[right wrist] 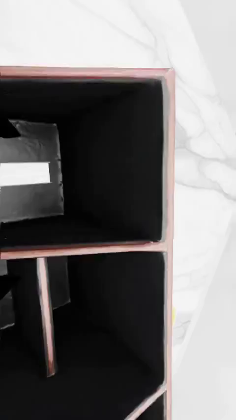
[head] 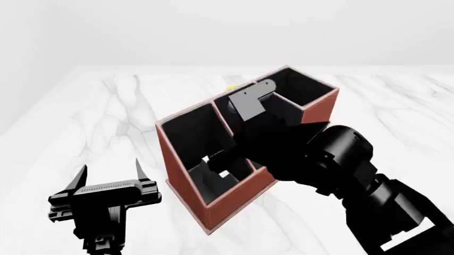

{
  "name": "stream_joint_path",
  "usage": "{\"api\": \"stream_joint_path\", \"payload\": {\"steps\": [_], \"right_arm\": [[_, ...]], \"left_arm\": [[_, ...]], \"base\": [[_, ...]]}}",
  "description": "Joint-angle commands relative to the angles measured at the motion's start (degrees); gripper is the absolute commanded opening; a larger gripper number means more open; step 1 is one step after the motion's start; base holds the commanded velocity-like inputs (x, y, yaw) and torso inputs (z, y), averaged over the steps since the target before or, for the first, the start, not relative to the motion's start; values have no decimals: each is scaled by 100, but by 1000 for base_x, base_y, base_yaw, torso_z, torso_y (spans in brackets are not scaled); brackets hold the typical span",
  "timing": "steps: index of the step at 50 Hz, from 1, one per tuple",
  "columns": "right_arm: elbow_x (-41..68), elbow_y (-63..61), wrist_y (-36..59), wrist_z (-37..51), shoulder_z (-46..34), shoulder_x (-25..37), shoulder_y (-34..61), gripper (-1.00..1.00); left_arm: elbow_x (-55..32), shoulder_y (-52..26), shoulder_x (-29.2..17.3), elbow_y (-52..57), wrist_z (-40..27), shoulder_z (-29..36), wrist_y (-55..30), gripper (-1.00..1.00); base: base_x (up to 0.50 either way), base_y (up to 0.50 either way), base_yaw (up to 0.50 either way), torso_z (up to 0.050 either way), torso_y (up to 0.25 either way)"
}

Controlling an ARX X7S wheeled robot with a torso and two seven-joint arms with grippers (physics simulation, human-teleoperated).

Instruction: Pick up the book and place it in the left compartment of the caddy.

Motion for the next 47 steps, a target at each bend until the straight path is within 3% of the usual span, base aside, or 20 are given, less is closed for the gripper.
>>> {"api": "stream_joint_path", "payload": {"steps": [1,5,10,15,16,19,21,47], "right_arm": [[717,-1514,196,932,891,778,-128,100],[853,-2276,-418,1110,1386,1187,-881,100],[-1441,-2769,-2460,1602,1153,1593,-2516,100],[-2135,-2844,-4046,1726,1488,1697,-3511,100],[-2538,-2848,-4825,1775,1684,1721,-3846,100],[-2575,-2801,-4932,1849,1754,1721,-3934,100],[-3157,-2529,-5999,1896,1877,1604,-4545,100],[-3782,-2681,-6468,2134,1871,1584,-4851,100]], "left_arm": [[-18,-2,-20,3,-18,8,4,100],[-28,-4,-28,16,-26,7,-3,100],[-2,10,-35,26,-46,32,-1,100],[25,17,-34,-1,-53,69,21,100],[161,4,-50,-20,-98,125,25,100],[221,2,-58,-21,-127,152,34,100],[189,-16,-38,-78,-94,178,47,100],[169,-26,-72,-59,-134,217,39,100]], "base": [[0,0,0,0,0],[0,0,0,0,0],[0,0,0,0,0],[0,0,0,0,0],[0,0,0,0,0],[0,0,0,0,0],[0,0,0,0,0],[0,0,0,0,0]]}}
